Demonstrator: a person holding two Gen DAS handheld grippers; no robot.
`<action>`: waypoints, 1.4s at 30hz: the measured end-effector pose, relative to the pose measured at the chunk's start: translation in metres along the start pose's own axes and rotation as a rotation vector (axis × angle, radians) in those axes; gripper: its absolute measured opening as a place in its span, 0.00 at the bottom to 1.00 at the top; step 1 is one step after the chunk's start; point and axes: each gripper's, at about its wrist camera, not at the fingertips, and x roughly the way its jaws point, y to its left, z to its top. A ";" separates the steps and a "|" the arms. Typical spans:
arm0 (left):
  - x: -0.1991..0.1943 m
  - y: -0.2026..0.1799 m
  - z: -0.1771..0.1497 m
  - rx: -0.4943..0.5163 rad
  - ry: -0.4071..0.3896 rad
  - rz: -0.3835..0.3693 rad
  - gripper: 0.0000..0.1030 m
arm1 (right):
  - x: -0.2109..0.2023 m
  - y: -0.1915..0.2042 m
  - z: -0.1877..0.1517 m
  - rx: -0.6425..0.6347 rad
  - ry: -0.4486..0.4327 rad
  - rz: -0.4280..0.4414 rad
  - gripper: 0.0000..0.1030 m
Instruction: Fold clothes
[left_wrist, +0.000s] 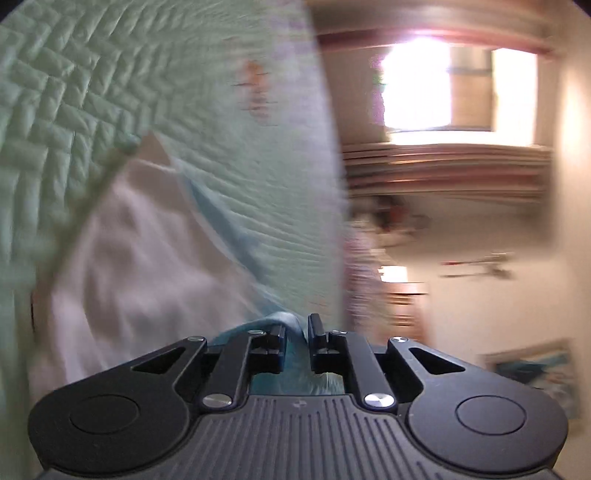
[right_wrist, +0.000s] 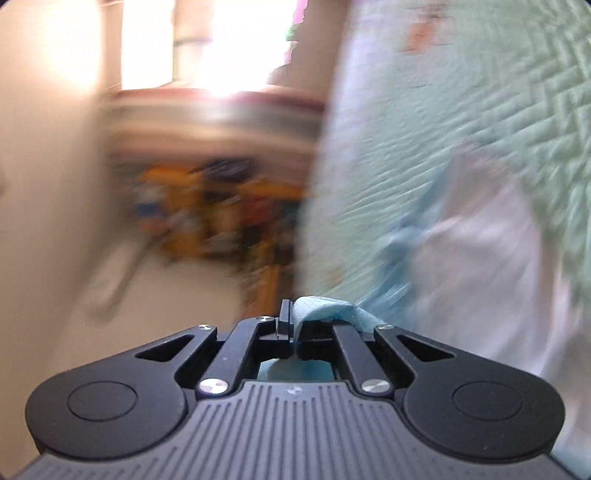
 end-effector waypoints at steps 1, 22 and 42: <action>0.015 0.008 0.010 -0.004 -0.001 0.054 0.12 | 0.015 -0.013 0.007 0.018 0.000 -0.052 0.03; 0.049 -0.044 0.017 0.617 0.086 0.286 0.56 | 0.042 -0.023 0.021 -0.094 0.151 -0.169 0.40; 0.094 -0.061 -0.004 0.854 0.186 0.385 0.53 | 0.003 0.056 0.001 -0.754 0.254 -0.361 0.64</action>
